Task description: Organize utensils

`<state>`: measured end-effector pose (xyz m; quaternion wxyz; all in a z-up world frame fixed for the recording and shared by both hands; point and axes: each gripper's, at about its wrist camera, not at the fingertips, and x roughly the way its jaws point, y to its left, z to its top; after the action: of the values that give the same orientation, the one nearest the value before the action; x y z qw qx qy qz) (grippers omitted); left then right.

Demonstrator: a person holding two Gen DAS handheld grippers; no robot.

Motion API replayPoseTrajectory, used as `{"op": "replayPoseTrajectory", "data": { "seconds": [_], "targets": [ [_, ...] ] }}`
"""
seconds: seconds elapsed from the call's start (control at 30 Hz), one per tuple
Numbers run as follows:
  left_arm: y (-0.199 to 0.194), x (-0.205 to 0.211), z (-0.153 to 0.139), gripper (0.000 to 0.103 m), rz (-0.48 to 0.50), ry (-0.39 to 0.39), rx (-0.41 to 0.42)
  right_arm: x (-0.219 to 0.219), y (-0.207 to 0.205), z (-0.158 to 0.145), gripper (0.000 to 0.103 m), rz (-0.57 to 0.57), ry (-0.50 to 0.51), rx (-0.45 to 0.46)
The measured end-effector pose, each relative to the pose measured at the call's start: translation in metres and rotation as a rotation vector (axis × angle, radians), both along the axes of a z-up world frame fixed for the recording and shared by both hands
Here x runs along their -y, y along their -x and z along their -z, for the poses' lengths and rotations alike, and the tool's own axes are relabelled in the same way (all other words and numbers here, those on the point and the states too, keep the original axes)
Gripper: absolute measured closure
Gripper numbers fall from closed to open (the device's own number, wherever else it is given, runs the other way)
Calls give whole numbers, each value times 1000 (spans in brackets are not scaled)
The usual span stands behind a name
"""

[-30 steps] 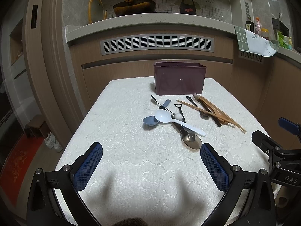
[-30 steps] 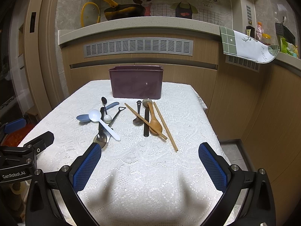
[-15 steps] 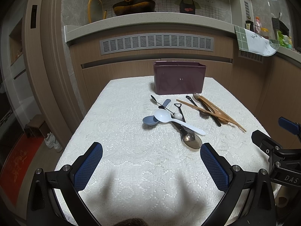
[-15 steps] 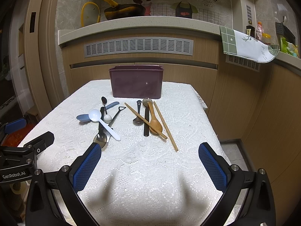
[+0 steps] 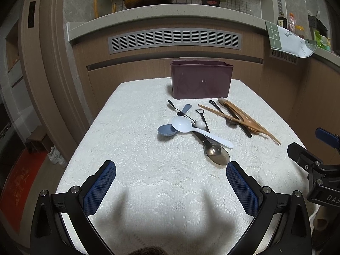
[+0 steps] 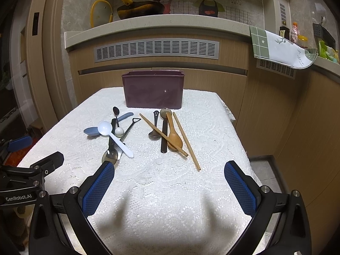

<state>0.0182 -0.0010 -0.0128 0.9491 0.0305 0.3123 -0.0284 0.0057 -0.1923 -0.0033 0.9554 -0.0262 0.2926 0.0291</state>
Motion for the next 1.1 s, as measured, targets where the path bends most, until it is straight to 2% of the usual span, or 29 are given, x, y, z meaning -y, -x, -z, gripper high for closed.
{"op": "replayPoseTrajectory", "data": {
  "seconds": [0.2, 0.37, 0.5, 0.53, 0.57, 0.6, 0.63, 0.67, 0.73, 0.97, 1.1],
  "targets": [
    [-50, -1, -10, 0, 55, 52, -68, 13, -48, -6, 0, -44, -37, -91],
    [-98, -10, -21, 0, 85, 97, -132, 25, -94, -13, 0, -49, -3, -142],
    [-138, -30, -21, 0, 102, 196, -217, 31, -129, -14, 0, -94, 3, -170],
    [-144, -34, -19, 0, 89, 207, -223, 31, -136, -11, 6, -113, 7, -182],
    [-149, -38, -17, 0, 70, 208, -219, 28, -144, -8, 30, -132, 19, -198],
    [-151, -41, -15, 0, 53, 197, -203, 25, -151, -3, 44, -158, 32, -217],
    [-152, -42, -12, 0, 37, 176, -186, 21, -160, 2, 68, -189, 41, -248],
    [-154, -42, -9, 0, 26, 151, -182, 19, -167, 6, 77, -211, 41, -272],
    [-155, -42, 2, 0, 36, 137, -220, 14, -183, 16, 78, -239, 25, -313],
    [-148, -44, 23, 0, 35, 196, -331, -3, -219, 42, 83, -245, 33, -391],
    [-144, -32, 25, 5, 86, 228, -385, -4, -221, 47, 83, -225, 42, -394]
  ]
}}
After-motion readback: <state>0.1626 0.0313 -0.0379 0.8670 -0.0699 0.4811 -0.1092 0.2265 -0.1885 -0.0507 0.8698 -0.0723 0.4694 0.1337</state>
